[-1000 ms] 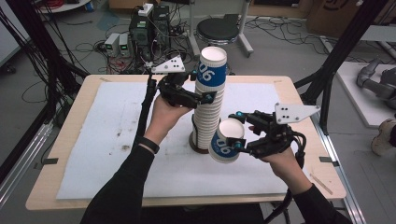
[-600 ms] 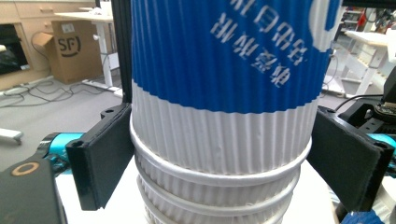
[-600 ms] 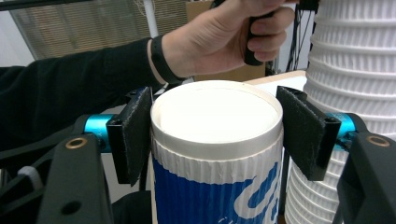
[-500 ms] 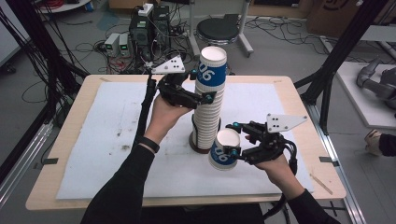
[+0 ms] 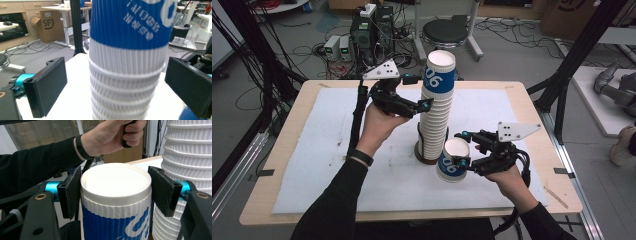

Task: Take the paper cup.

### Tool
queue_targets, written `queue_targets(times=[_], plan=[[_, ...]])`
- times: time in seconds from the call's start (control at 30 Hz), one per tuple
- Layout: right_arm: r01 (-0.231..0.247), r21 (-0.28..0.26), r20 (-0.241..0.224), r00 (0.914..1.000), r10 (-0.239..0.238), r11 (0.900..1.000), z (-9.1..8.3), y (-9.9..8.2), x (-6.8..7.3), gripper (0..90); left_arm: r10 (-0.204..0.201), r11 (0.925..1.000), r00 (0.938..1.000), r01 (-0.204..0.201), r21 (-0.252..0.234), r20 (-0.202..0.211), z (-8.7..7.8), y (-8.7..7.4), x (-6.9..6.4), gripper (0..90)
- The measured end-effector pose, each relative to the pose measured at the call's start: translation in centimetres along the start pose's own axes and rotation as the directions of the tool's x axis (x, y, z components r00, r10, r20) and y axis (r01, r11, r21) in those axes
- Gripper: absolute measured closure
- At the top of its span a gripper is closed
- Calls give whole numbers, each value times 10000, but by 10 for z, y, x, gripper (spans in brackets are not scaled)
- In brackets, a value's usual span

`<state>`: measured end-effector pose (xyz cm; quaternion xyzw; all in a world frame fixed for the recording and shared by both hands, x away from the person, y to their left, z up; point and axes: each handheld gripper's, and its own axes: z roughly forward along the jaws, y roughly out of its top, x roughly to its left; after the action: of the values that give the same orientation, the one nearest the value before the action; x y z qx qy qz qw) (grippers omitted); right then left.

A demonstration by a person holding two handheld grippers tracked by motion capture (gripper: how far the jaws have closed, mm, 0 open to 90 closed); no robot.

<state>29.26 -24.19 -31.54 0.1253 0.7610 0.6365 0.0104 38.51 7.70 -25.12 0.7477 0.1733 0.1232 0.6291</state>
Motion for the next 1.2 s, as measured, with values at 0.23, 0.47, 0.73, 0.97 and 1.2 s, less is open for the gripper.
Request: queue_targets(times=[0.23,0.47,0.73,0.97,1.2], plan=[[-70,-34,125,9999,71,10000,-1,0,-5,312,307,9991,9986,-293,317,-430,-23,-14,-8,42],[-116,-23,225,9997,116,9999,2,-2,-8,312,269,9988,9971,-240,416,-708,-50,-41,-18,42],[-118,162,264,9996,114,9998,7,-6,-8,312,92,9998,9956,-74,189,-938,-73,-72,-30,42],[-85,133,378,9993,80,9999,6,-7,-9,312,-41,9998,9940,61,178,-1096,-86,-97,-42,42],[-105,157,461,9989,97,9998,6,-9,-10,312,-6,9989,9928,61,456,-1198,-90,-116,-52,43]])
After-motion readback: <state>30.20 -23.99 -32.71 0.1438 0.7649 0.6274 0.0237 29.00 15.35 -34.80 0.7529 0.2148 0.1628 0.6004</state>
